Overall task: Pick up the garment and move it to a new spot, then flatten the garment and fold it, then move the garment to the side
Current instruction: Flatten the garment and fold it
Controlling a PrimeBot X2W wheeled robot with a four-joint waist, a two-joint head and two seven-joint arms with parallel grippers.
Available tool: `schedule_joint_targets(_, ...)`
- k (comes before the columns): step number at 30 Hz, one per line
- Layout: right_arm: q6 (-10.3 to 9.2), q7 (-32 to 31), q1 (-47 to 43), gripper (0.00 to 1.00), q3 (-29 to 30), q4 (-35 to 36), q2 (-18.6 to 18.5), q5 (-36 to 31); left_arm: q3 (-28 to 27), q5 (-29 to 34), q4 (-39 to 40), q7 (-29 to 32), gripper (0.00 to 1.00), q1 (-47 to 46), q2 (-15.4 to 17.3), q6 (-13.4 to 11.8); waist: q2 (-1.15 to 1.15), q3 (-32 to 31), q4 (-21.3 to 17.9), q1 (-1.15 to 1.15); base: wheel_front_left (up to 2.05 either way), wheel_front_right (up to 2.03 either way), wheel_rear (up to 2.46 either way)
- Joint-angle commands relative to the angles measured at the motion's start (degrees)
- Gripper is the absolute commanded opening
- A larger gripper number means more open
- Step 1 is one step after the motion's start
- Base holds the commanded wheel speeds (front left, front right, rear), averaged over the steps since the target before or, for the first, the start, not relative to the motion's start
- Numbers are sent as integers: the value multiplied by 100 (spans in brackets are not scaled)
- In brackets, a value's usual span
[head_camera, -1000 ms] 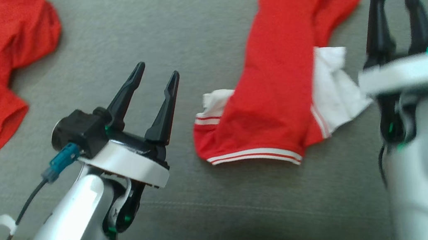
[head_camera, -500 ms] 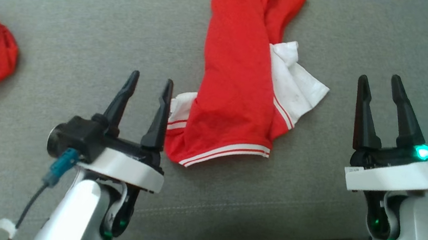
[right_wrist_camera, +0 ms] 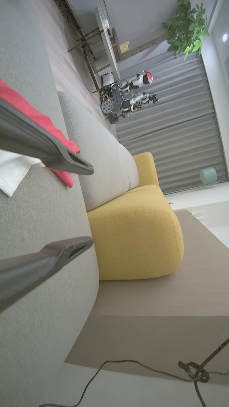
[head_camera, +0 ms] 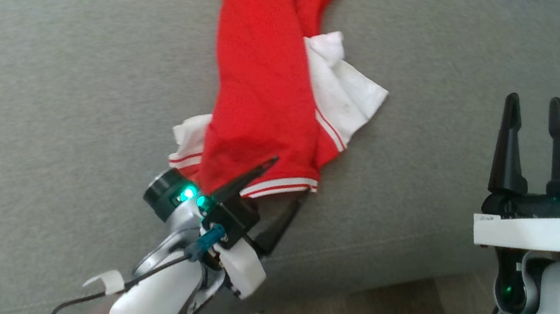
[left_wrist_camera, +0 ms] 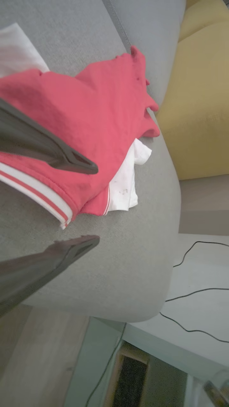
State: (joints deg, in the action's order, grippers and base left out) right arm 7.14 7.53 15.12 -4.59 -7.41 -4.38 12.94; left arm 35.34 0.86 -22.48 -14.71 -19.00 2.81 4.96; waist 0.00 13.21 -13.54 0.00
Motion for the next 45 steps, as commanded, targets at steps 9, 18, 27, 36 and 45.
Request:
schedule_joint_targets(9, 35, 147, 108, 100, -62, 100, 116, 39, -48, 245, -1083, -29, 100, -781, 13, -717, 0, 265, -570, 0, 0, 0, 0)
schedule_joint_targets(18, 35, 276, 168, 100, -23, -17, 142, 87, 78, 188, -1872, -29, 17, -1224, 9, -1016, 0, 418, -772, 0, 0, 0, 0)
schedule_joint_targets(27, 35, 294, 199, 100, 64, -106, 148, 93, -243, -293, -433, -29, 0, -1341, 86, -1138, 0, 340, -486, 0, 0, 0, 0)
schedule_joint_targets(36, 35, 266, 249, 100, 0, -304, 149, 155, -1962, -1772, 375, 83, 0, -1804, 556, -729, 0, 101, -145, 0, 0, 0, 0)
schedule_joint_targets(45, 35, 371, 475, 100, -426, -448, 150, 359, -2692, -1966, -1068, 927, 0, -3256, 1600, -780, 0, 460, -322, 0, 0, 0, 0)
